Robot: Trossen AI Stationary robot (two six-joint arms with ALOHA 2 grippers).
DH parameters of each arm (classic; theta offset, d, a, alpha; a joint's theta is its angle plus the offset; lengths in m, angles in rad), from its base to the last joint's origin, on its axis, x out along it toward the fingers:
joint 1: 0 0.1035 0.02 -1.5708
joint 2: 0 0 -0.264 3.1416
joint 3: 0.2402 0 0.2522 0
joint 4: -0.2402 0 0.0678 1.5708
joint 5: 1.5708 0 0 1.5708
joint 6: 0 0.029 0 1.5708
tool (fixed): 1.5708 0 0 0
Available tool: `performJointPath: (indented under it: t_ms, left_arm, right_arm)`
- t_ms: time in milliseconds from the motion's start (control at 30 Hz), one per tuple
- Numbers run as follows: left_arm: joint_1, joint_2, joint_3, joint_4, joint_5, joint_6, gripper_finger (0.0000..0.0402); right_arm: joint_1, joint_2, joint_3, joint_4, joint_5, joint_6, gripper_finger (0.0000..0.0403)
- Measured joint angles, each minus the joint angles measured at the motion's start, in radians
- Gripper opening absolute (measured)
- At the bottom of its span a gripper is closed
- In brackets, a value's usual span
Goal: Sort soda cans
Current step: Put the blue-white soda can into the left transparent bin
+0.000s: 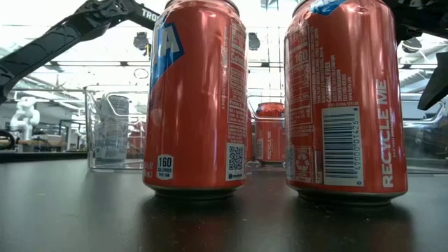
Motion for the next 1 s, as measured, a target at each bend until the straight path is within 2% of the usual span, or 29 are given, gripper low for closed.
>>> performJointPath:
  t_ms: [367, 567, 1000]
  left_arm:
    - [0.013, 0.016, 0.000, 0.008, 0.009, 0.000, 0.0347]
    - [0.015, 0.040, 0.000, 0.010, 0.053, -0.002, 0.0347]
    - [0.014, 0.059, 0.000, 0.014, 0.054, -0.027, 0.0345]
  right_arm:
    - [-0.013, 0.000, 0.000, 0.008, 0.000, 0.000, 0.0310]
    - [-0.020, 0.000, 0.000, 0.008, 0.000, 0.000, 0.0310]
    - [-0.020, 0.000, 0.000, 0.014, 0.000, 0.000, 0.0310]
